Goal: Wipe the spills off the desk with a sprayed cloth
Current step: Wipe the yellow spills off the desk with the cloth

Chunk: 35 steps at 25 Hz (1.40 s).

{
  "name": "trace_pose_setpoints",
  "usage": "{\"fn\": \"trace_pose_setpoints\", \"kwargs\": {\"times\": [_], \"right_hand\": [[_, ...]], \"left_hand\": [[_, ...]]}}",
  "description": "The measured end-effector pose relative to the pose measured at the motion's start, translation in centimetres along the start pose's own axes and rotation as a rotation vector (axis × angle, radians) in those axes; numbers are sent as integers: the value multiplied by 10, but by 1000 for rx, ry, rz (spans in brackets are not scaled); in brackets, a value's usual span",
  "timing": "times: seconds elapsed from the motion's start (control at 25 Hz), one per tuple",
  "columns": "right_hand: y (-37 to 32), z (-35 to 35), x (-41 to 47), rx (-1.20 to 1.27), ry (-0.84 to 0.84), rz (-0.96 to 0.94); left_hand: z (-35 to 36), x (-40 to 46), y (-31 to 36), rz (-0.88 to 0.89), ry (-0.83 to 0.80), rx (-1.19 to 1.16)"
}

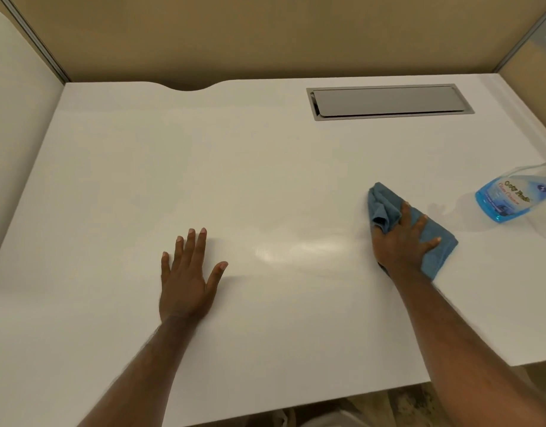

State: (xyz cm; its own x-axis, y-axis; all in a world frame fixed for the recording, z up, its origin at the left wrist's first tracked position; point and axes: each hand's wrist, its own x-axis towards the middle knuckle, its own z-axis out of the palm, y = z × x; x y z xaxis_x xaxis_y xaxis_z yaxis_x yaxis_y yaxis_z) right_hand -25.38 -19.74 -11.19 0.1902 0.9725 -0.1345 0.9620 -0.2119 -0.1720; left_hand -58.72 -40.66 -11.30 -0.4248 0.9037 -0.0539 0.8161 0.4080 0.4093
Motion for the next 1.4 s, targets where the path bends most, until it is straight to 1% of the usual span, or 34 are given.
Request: {"fn": "trace_pose_setpoints", "kwargs": {"times": [0.12, 0.24, 0.4, 0.64, 0.72, 0.84, 0.92, 1.0, 1.04, 1.08, 1.16, 1.2, 1.24, 1.32, 1.4], "right_hand": [[7, -2, -27, 42, -16, 6], [-11, -3, -56, 94, -62, -36], [-52, 2, -104, 70, -82, -257], [-112, 25, -155, 28, -185, -522], [-129, 30, -167, -1, -210, -598], [-149, 33, -185, -17, -241, -705], [-155, 32, -195, -26, -285, -802], [-153, 24, -199, 6, -335, -866], [-151, 15, -200, 74, -373, -851], [-150, 1, -199, 180, -436, -794], [-152, -31, -199, 505, -647, -595], [-153, -46, -197, 695, -744, -485], [-153, -60, -195, 861, -821, -414], [-149, -81, -185, 1160, -936, -334], [-140, -94, -169, 1415, -1040, -181]], "left_hand": [[0, -1, 0, 7, -4, 1], [0, -3, -1, 10, -5, 4], [0, -3, -1, 13, -8, 5], [1, -3, -2, 23, 7, -14], [-1, -3, -3, 20, 23, -92], [-6, -2, -4, -45, 83, -330], [-12, -5, -3, -101, 134, -472], [-19, -10, -3, -119, 168, -566], [-23, -11, -4, -122, 177, -620], [-26, -12, -6, -129, 181, -682], [-36, -10, -9, -157, 134, -842], [-42, -8, -9, -161, 68, -928], [-47, -5, -7, -151, -23, -1004], [-61, -2, 4, -116, -216, -1127], [-75, 0, 18, -117, -364, -1221]]}}
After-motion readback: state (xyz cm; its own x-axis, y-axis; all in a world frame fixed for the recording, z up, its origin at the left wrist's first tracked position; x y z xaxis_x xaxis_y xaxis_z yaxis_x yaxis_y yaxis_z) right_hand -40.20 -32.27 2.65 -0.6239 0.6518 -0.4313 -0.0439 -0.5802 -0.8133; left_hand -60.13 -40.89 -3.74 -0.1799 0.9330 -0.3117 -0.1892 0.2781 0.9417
